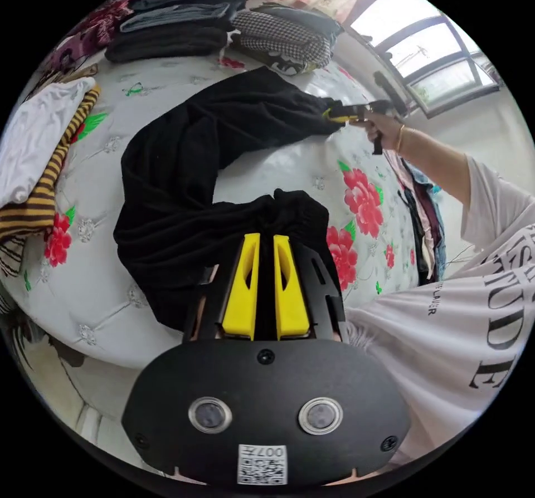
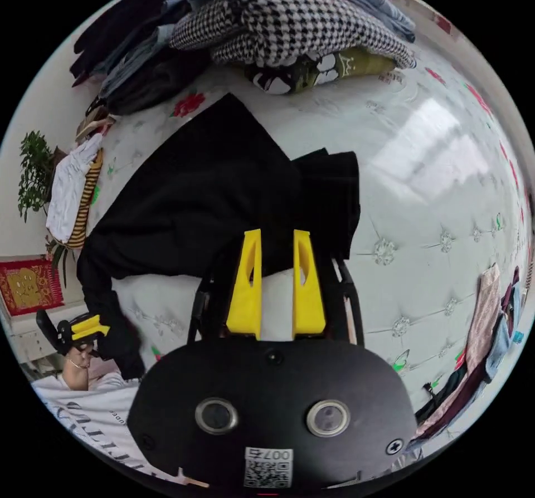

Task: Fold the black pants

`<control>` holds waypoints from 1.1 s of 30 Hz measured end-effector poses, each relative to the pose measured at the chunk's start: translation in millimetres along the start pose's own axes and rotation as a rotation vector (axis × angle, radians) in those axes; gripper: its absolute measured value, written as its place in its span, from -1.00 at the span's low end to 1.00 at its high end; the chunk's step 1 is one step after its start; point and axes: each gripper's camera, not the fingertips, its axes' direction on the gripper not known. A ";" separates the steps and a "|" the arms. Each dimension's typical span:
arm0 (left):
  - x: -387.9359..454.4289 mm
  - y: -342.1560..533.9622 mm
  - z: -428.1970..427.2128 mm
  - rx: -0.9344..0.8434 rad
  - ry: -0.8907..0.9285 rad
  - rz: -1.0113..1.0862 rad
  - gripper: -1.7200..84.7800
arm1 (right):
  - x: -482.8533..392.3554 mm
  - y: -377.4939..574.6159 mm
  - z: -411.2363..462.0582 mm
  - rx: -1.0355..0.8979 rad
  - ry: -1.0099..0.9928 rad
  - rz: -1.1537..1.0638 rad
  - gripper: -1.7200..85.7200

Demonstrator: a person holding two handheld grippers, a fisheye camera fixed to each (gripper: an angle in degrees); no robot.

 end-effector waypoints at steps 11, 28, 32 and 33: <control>-51.4 -4.0 -195.4 0.480 -0.009 0.040 -0.87 | 145.7 211.2 -268.4 0.848 -0.046 0.190 -0.96; -72.8 19.5 -136.5 0.281 -0.169 -0.157 -0.78 | 234.6 455.4 -182.0 0.377 0.011 0.724 -0.85; -59.3 19.2 -113.1 0.185 -0.254 -0.112 -0.68 | 250.8 404.2 -174.7 0.318 -0.019 0.647 -0.81; -59.0 19.8 -110.8 0.182 -0.267 -0.114 -0.67 | 253.1 397.5 -170.3 0.295 -0.021 0.638 -0.81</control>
